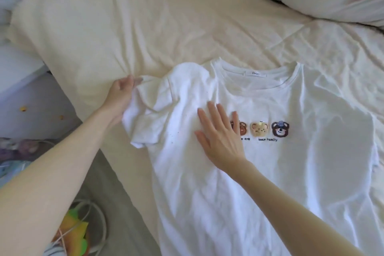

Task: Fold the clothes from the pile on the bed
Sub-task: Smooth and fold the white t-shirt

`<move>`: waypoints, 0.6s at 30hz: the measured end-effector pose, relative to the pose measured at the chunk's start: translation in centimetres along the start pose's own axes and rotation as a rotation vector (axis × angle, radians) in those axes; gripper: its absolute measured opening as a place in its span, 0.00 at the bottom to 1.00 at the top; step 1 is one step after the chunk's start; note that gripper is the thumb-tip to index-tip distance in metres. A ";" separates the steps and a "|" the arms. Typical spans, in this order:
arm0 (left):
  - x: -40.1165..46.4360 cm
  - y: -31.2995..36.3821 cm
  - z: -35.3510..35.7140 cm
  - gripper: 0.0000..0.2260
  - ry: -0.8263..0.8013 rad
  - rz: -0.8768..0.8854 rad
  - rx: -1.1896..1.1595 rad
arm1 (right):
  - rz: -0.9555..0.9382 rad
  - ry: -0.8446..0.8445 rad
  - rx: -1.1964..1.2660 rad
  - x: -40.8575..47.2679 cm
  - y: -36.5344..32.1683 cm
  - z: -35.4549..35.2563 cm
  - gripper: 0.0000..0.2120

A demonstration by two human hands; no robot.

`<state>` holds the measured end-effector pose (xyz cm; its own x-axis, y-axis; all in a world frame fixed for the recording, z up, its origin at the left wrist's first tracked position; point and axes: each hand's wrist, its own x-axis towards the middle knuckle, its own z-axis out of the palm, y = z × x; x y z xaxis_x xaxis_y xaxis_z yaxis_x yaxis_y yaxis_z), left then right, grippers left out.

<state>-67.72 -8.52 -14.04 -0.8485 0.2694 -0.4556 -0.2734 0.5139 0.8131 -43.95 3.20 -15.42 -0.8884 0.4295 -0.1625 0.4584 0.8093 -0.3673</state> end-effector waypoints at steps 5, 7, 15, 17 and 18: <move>-2.3 -1.1 -1.4 0.09 0.197 0.195 0.102 | 0.056 -0.045 -0.138 0.2 -0.3 1.5 0.28; -4.0 -1.6 -3.9 0.06 0.372 0.339 0.028 | 0.085 -0.020 -0.119 0.1 -0.9 1.3 0.28; -1.5 -3.4 -9.9 0.20 0.019 0.142 0.225 | 0.239 0.055 -0.038 -0.8 -5.1 2.8 0.28; 0.2 -2.6 -9.6 0.17 -0.217 0.231 0.320 | 0.275 0.101 -0.017 -0.8 -5.8 3.4 0.28; 0.8 -2.3 -9.3 0.15 -0.316 0.250 0.339 | 0.288 0.136 0.008 -0.7 -6.2 3.5 0.28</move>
<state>-72.04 -17.09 -12.91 -0.6765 0.6232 -0.3924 0.1264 0.6232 0.7718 -46.25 -3.55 -16.20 -0.7104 0.6903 -0.1369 0.6895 0.6439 -0.3316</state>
